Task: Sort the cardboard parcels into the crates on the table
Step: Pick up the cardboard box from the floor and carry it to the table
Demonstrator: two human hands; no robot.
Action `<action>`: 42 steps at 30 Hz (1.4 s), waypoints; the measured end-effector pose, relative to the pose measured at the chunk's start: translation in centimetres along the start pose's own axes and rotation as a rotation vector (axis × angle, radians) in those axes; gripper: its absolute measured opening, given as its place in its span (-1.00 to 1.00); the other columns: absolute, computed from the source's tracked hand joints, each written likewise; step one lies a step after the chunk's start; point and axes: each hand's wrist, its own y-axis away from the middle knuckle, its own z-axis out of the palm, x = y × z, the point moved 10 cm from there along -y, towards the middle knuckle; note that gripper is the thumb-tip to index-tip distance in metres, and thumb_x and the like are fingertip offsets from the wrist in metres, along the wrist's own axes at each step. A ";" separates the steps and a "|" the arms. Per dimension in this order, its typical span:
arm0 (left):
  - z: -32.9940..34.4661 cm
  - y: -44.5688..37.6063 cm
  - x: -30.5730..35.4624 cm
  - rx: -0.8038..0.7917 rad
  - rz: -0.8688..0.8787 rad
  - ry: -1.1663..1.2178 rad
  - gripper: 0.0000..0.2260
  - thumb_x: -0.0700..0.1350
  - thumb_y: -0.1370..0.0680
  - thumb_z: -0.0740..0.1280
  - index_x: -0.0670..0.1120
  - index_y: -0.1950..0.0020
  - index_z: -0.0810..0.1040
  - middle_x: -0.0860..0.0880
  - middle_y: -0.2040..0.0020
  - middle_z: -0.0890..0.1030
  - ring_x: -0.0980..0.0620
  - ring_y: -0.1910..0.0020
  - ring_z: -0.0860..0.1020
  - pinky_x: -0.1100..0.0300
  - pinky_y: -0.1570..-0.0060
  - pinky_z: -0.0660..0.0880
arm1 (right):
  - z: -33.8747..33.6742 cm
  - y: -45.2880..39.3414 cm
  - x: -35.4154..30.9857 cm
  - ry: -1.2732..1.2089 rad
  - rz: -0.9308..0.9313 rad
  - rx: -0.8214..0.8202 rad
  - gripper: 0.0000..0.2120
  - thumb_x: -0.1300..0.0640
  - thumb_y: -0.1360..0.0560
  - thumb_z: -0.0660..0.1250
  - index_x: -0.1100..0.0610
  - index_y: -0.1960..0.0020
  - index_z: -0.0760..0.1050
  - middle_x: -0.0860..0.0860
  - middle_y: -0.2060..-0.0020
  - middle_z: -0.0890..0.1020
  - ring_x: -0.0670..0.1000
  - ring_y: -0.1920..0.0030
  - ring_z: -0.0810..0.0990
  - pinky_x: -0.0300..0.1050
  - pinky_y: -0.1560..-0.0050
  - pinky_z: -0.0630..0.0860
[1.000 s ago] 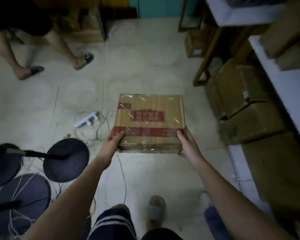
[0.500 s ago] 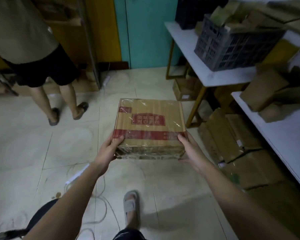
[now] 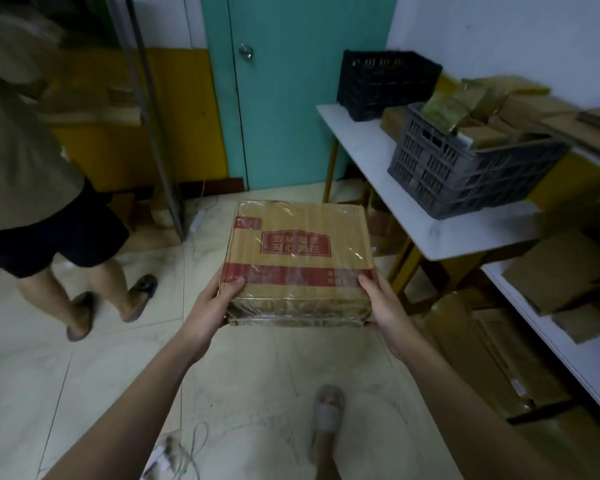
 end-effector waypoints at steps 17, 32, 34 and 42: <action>0.2 -32.5 12.8 0.064 0.014 -0.008 -0.76 0.18 -0.55 0.32 0.43 -0.19 0.45 0.28 -0.04 0.66 0.23 0.04 0.65 0.15 0.09 0.53 | 2.9 -32.6 -15.5 -0.063 -0.061 -0.116 -0.66 -0.09 -0.64 0.21 -0.17 -0.41 0.36 -0.10 -0.21 0.61 -0.01 -0.20 0.59 0.13 -0.28 0.52; -7.6 -59.9 20.2 -0.044 0.042 -0.005 -0.63 0.20 -0.54 0.32 0.38 -0.35 0.40 0.21 -0.14 0.64 0.16 -0.02 0.65 0.15 0.08 0.56 | 11.9 -55.0 -24.3 -0.109 -0.036 0.020 -0.72 -0.18 -0.57 0.30 -0.28 -0.28 0.44 -0.16 -0.09 0.66 -0.10 -0.03 0.69 -0.08 0.04 0.64; -7.4 -63.2 21.5 -0.084 0.049 -0.016 -0.70 0.22 -0.51 0.34 0.47 -0.23 0.43 0.25 -0.12 0.64 0.18 -0.03 0.64 0.17 0.03 0.54 | 11.9 -57.3 -24.9 -0.153 -0.026 0.074 -0.75 -0.17 -0.56 0.32 -0.30 -0.23 0.46 -0.18 -0.06 0.67 -0.13 0.04 0.70 -0.13 0.15 0.63; -2.8 -76.3 24.3 -0.222 0.004 -0.088 -0.79 0.19 -0.55 0.34 0.44 -0.15 0.47 0.34 -0.07 0.63 0.21 -0.12 0.57 0.09 -0.09 0.49 | 9.6 -64.8 -24.6 -0.330 0.020 0.231 -0.75 -0.13 -0.57 0.31 -0.24 -0.25 0.50 -0.15 0.00 0.71 -0.06 0.04 0.71 -0.14 0.23 0.64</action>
